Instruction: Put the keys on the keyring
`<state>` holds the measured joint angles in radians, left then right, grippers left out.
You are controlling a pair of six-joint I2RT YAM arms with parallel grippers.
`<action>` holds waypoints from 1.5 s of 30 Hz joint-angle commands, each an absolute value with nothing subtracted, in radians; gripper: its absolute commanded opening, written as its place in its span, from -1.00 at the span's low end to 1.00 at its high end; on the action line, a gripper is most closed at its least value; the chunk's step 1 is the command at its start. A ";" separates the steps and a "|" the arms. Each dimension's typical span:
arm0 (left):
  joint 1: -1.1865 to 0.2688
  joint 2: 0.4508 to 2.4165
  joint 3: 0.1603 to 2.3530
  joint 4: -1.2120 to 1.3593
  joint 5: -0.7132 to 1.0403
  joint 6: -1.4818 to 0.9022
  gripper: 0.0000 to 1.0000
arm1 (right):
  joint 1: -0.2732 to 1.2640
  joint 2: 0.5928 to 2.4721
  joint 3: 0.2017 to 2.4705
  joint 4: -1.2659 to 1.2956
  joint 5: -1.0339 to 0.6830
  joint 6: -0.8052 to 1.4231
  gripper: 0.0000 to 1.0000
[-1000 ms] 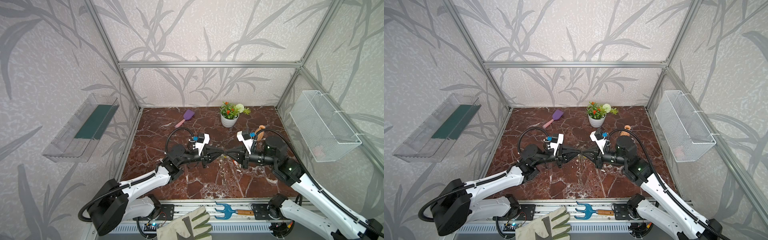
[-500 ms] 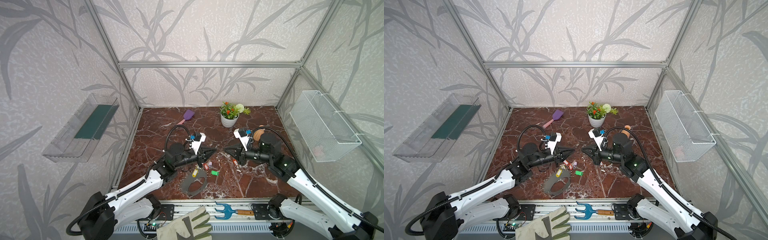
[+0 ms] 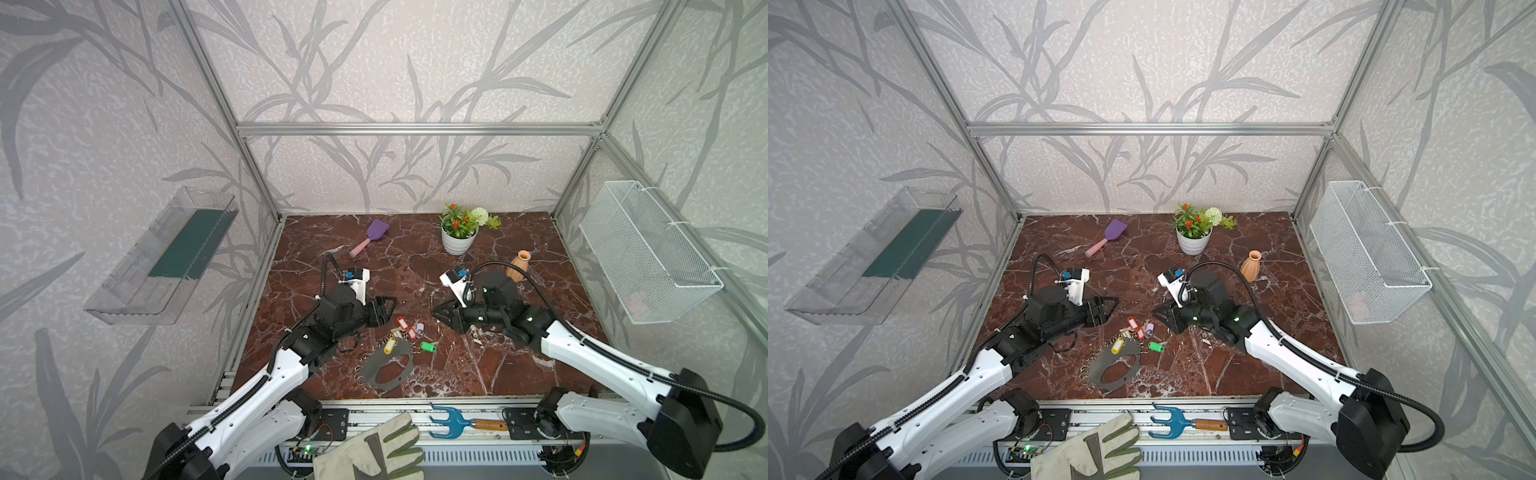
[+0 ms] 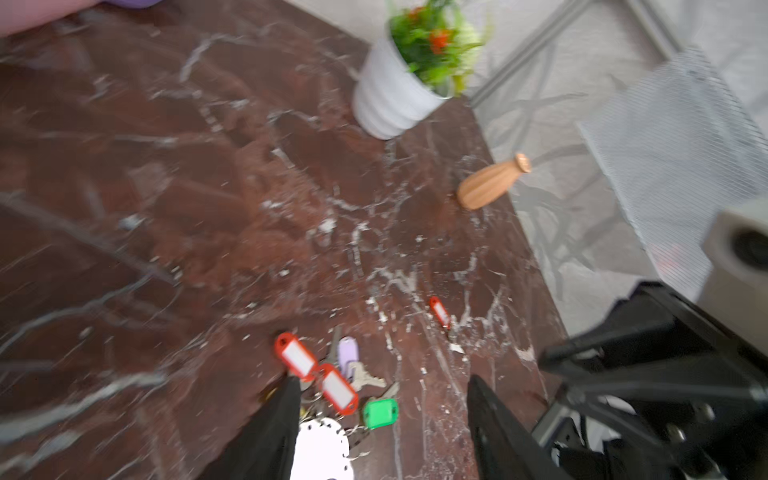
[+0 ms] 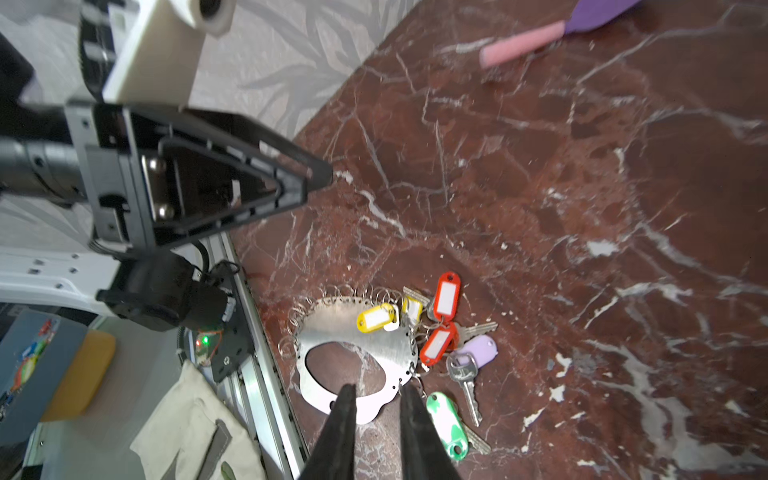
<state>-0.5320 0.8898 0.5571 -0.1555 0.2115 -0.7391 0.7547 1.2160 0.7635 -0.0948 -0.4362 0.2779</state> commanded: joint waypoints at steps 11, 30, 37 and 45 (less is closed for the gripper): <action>-0.468 0.984 0.400 -0.410 0.206 -0.943 0.34 | 0.943 1.616 0.749 0.162 -0.399 0.462 -0.44; -0.488 1.250 0.436 -0.146 0.498 -0.847 0.44 | 0.922 1.755 0.796 0.130 -0.272 0.555 -0.37; -0.558 1.388 0.478 0.046 0.522 -0.909 0.45 | 0.811 1.727 0.788 0.125 -0.262 0.541 -0.37; -0.661 1.526 0.539 0.225 0.542 -0.980 0.41 | 0.706 1.609 0.787 0.062 -0.217 0.472 -0.38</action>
<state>-0.6487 1.5078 0.5438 0.1947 0.5480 -0.9386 0.7124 1.6821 0.7845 0.1112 -0.2554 0.5186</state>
